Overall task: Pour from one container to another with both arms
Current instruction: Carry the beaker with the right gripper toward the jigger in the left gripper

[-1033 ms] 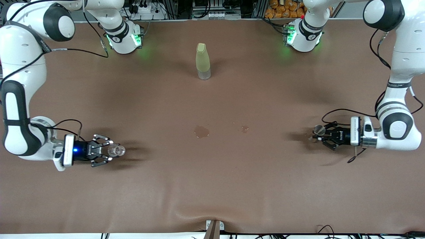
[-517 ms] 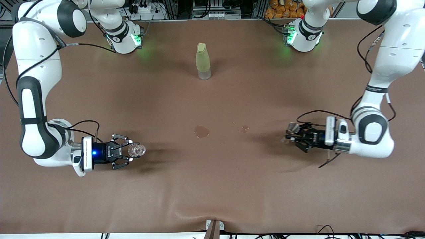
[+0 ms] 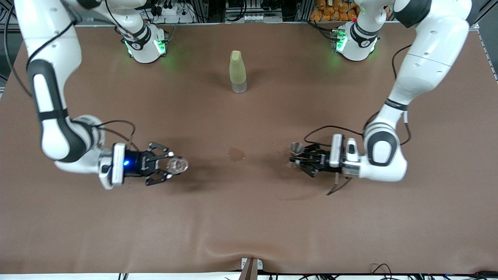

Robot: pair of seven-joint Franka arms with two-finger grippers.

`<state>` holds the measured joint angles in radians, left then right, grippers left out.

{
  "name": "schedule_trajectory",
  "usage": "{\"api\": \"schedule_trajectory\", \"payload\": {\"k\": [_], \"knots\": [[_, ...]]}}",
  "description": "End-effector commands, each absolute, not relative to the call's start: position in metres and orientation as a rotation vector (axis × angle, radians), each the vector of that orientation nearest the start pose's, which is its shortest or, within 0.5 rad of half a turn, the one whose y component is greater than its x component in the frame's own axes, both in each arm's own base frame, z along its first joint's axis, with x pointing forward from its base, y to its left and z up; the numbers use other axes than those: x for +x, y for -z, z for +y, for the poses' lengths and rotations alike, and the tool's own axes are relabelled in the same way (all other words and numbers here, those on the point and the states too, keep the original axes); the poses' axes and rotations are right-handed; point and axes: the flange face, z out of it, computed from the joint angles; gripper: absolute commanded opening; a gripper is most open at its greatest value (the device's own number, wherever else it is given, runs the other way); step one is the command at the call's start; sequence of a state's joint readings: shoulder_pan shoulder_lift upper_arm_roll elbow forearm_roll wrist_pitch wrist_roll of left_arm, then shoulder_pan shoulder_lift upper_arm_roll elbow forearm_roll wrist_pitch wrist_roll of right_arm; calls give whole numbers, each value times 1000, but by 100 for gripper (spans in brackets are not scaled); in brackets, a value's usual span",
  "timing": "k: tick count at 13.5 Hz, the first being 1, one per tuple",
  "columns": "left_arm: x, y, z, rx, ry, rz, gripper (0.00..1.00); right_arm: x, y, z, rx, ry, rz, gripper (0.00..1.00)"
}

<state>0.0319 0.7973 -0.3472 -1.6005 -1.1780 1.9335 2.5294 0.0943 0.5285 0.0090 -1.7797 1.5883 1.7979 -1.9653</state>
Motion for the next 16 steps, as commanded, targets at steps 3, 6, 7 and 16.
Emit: {"api": "schedule_trajectory", "payload": {"k": [3, 6, 7, 16], "knots": [[607, -182, -300, 1058, -1168, -1674, 0, 563, -312, 214, -1585, 978, -824, 16], [592, -174, -341, 1112, -1196, -1667, 0, 529, -306, 251, -1605, 966, -717, 15], [587, -172, -353, 1134, -1203, -1666, 0, 519, -303, 269, -1590, 971, -663, 15], [558, -149, -400, 1178, -1188, -1672, 0, 481, -304, 314, -1696, 960, -678, 14]]}}
